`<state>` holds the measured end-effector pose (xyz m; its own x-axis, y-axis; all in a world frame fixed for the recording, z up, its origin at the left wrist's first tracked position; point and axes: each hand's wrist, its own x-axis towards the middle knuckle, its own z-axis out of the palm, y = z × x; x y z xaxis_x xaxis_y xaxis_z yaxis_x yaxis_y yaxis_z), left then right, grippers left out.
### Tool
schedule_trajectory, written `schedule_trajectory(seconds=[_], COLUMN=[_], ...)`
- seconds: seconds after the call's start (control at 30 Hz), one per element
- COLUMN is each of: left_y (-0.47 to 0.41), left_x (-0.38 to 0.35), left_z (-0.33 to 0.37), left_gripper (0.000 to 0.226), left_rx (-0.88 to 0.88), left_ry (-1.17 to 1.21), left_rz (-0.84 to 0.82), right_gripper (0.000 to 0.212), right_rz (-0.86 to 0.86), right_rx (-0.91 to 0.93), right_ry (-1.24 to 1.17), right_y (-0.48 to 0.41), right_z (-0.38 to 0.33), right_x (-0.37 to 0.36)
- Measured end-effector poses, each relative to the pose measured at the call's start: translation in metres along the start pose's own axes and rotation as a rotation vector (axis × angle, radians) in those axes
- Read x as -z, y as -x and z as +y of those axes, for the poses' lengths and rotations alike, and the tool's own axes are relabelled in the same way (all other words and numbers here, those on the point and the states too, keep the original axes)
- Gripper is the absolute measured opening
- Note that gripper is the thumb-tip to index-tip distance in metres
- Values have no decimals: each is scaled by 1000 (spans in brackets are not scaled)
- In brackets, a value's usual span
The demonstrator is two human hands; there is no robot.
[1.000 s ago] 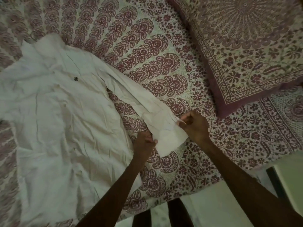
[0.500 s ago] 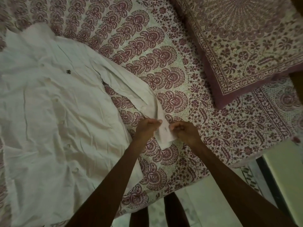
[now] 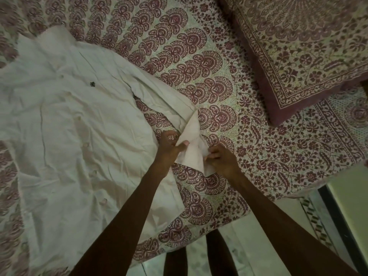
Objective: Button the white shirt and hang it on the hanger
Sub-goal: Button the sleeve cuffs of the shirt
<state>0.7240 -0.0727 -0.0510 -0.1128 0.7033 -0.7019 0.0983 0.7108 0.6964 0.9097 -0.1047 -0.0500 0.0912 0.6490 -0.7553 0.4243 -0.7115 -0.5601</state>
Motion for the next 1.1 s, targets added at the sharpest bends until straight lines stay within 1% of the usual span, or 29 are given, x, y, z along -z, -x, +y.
schedule_trajectory(seconds=[0.03,0.07,0.1,0.13,0.17,0.2,0.23,0.3,0.33,0.37,0.47,0.5,0.53,0.6,0.63,0.67,0.73,0.77,0.83,0.9,0.97,1.03,1.1], left_y=[2,5,8,10,12,14,17,22,25,27,29,29,30,33,34,36,40,42,46,48,48,47,45], left_x=[7,15,22,28,34,38,41,42,43,44,45,44,43,38,34,30,23,20,15,14,14,13,11], left_z=[-1,-3,-5,-8,-11,-15,-19,-24,-25,-25,-24,-24,-24,-22,-21,-20,-19,-18,-18,-17,-19,-24,-29], left_gripper=[52,57,59,60,59,58,59,63,61,55,20,13,10,14,17,18,16,14,14,20,25,22,13], left_rx=[-30,-83,-153,-236,-321,-399,-457,-502,-507,-524,-633,-660,-676,-703,-713,-719,-720,-711,-682,-661,-650,-637,-610], left_ry=[-35,-121,-224,-326,-417,-507,-598,-760,-800,-814,-807,-779,-736,-628,-566,-504,-400,-355,-302,-325,-380,-440,-472], left_rz=[-10,7,49,108,161,198,218,235,239,236,240,248,253,253,244,237,248,262,298,327,313,275,232], right_gripper=[42,54,63,69,69,64,52,24,21,22,28,29,28,17,19,27,34,35,36,31,28,25,22], right_rz=[7,44,120,213,294,338,346,308,307,332,463,507,544,584,566,523,430,434,500,562,586,608,592], right_rx=[-1,22,52,74,78,71,71,99,137,188,322,366,411,490,504,498,503,520,522,502,515,520,524], right_ry=[43,171,344,493,571,576,536,408,367,336,205,179,185,289,321,324,360,434,608,659,614,606,620], right_y=[2,5,6,7,7,7,4,2,2,3,9,10,12,17,20,22,25,24,18,15,13,10,7], right_z=[-2,-4,-2,1,4,6,7,8,6,5,-5,-8,-11,-16,-16,-17,-15,-13,-7,-6,-7,-11,-17], right_x=[-6,-12,-19,-24,-30,-33,-36,-35,-35,-33,-27,-25,-23,-21,-22,-24,-27,-28,-26,-20,-15,-12,-12])
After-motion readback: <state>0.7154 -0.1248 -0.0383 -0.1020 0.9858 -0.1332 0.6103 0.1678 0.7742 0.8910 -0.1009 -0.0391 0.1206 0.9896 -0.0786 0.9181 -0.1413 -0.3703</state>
